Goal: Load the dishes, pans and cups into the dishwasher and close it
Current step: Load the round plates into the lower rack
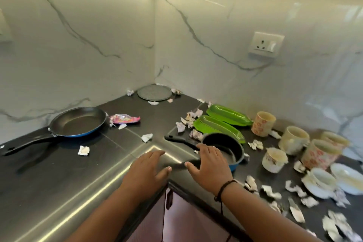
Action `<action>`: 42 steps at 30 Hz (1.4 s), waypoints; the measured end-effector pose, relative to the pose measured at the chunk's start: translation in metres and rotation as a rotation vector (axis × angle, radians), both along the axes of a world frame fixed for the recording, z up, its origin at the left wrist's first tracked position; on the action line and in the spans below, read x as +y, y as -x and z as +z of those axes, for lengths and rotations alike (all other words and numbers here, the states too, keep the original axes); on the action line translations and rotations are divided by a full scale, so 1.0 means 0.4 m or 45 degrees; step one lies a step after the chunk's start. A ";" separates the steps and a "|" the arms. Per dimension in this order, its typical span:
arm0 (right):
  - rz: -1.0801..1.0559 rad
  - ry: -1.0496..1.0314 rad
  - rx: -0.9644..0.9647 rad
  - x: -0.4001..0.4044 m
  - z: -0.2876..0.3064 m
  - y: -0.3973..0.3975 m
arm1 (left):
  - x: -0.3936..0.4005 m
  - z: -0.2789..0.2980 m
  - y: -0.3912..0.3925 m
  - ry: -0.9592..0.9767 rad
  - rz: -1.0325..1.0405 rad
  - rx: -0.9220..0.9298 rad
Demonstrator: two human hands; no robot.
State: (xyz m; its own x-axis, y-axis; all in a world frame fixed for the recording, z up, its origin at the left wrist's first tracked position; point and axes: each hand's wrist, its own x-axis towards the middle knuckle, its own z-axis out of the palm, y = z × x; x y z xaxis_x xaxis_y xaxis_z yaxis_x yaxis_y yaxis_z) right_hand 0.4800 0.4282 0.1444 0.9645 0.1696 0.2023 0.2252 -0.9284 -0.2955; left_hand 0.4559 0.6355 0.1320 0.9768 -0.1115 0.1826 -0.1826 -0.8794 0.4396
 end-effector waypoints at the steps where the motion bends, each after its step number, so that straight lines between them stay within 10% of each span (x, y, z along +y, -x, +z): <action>1: 0.018 0.006 0.014 0.003 0.006 -0.032 | 0.012 -0.002 -0.008 0.040 0.040 0.011; 16: -0.106 -0.242 0.198 0.205 0.055 -0.446 | 0.289 0.082 -0.336 0.396 0.196 -0.012; 27: -0.193 -0.465 0.540 0.271 0.056 -0.783 | 0.391 0.076 -0.589 1.801 0.647 0.211; 42: -0.419 -1.107 0.786 0.273 -0.071 -1.295 | 0.356 -0.063 -1.204 1.704 0.916 0.455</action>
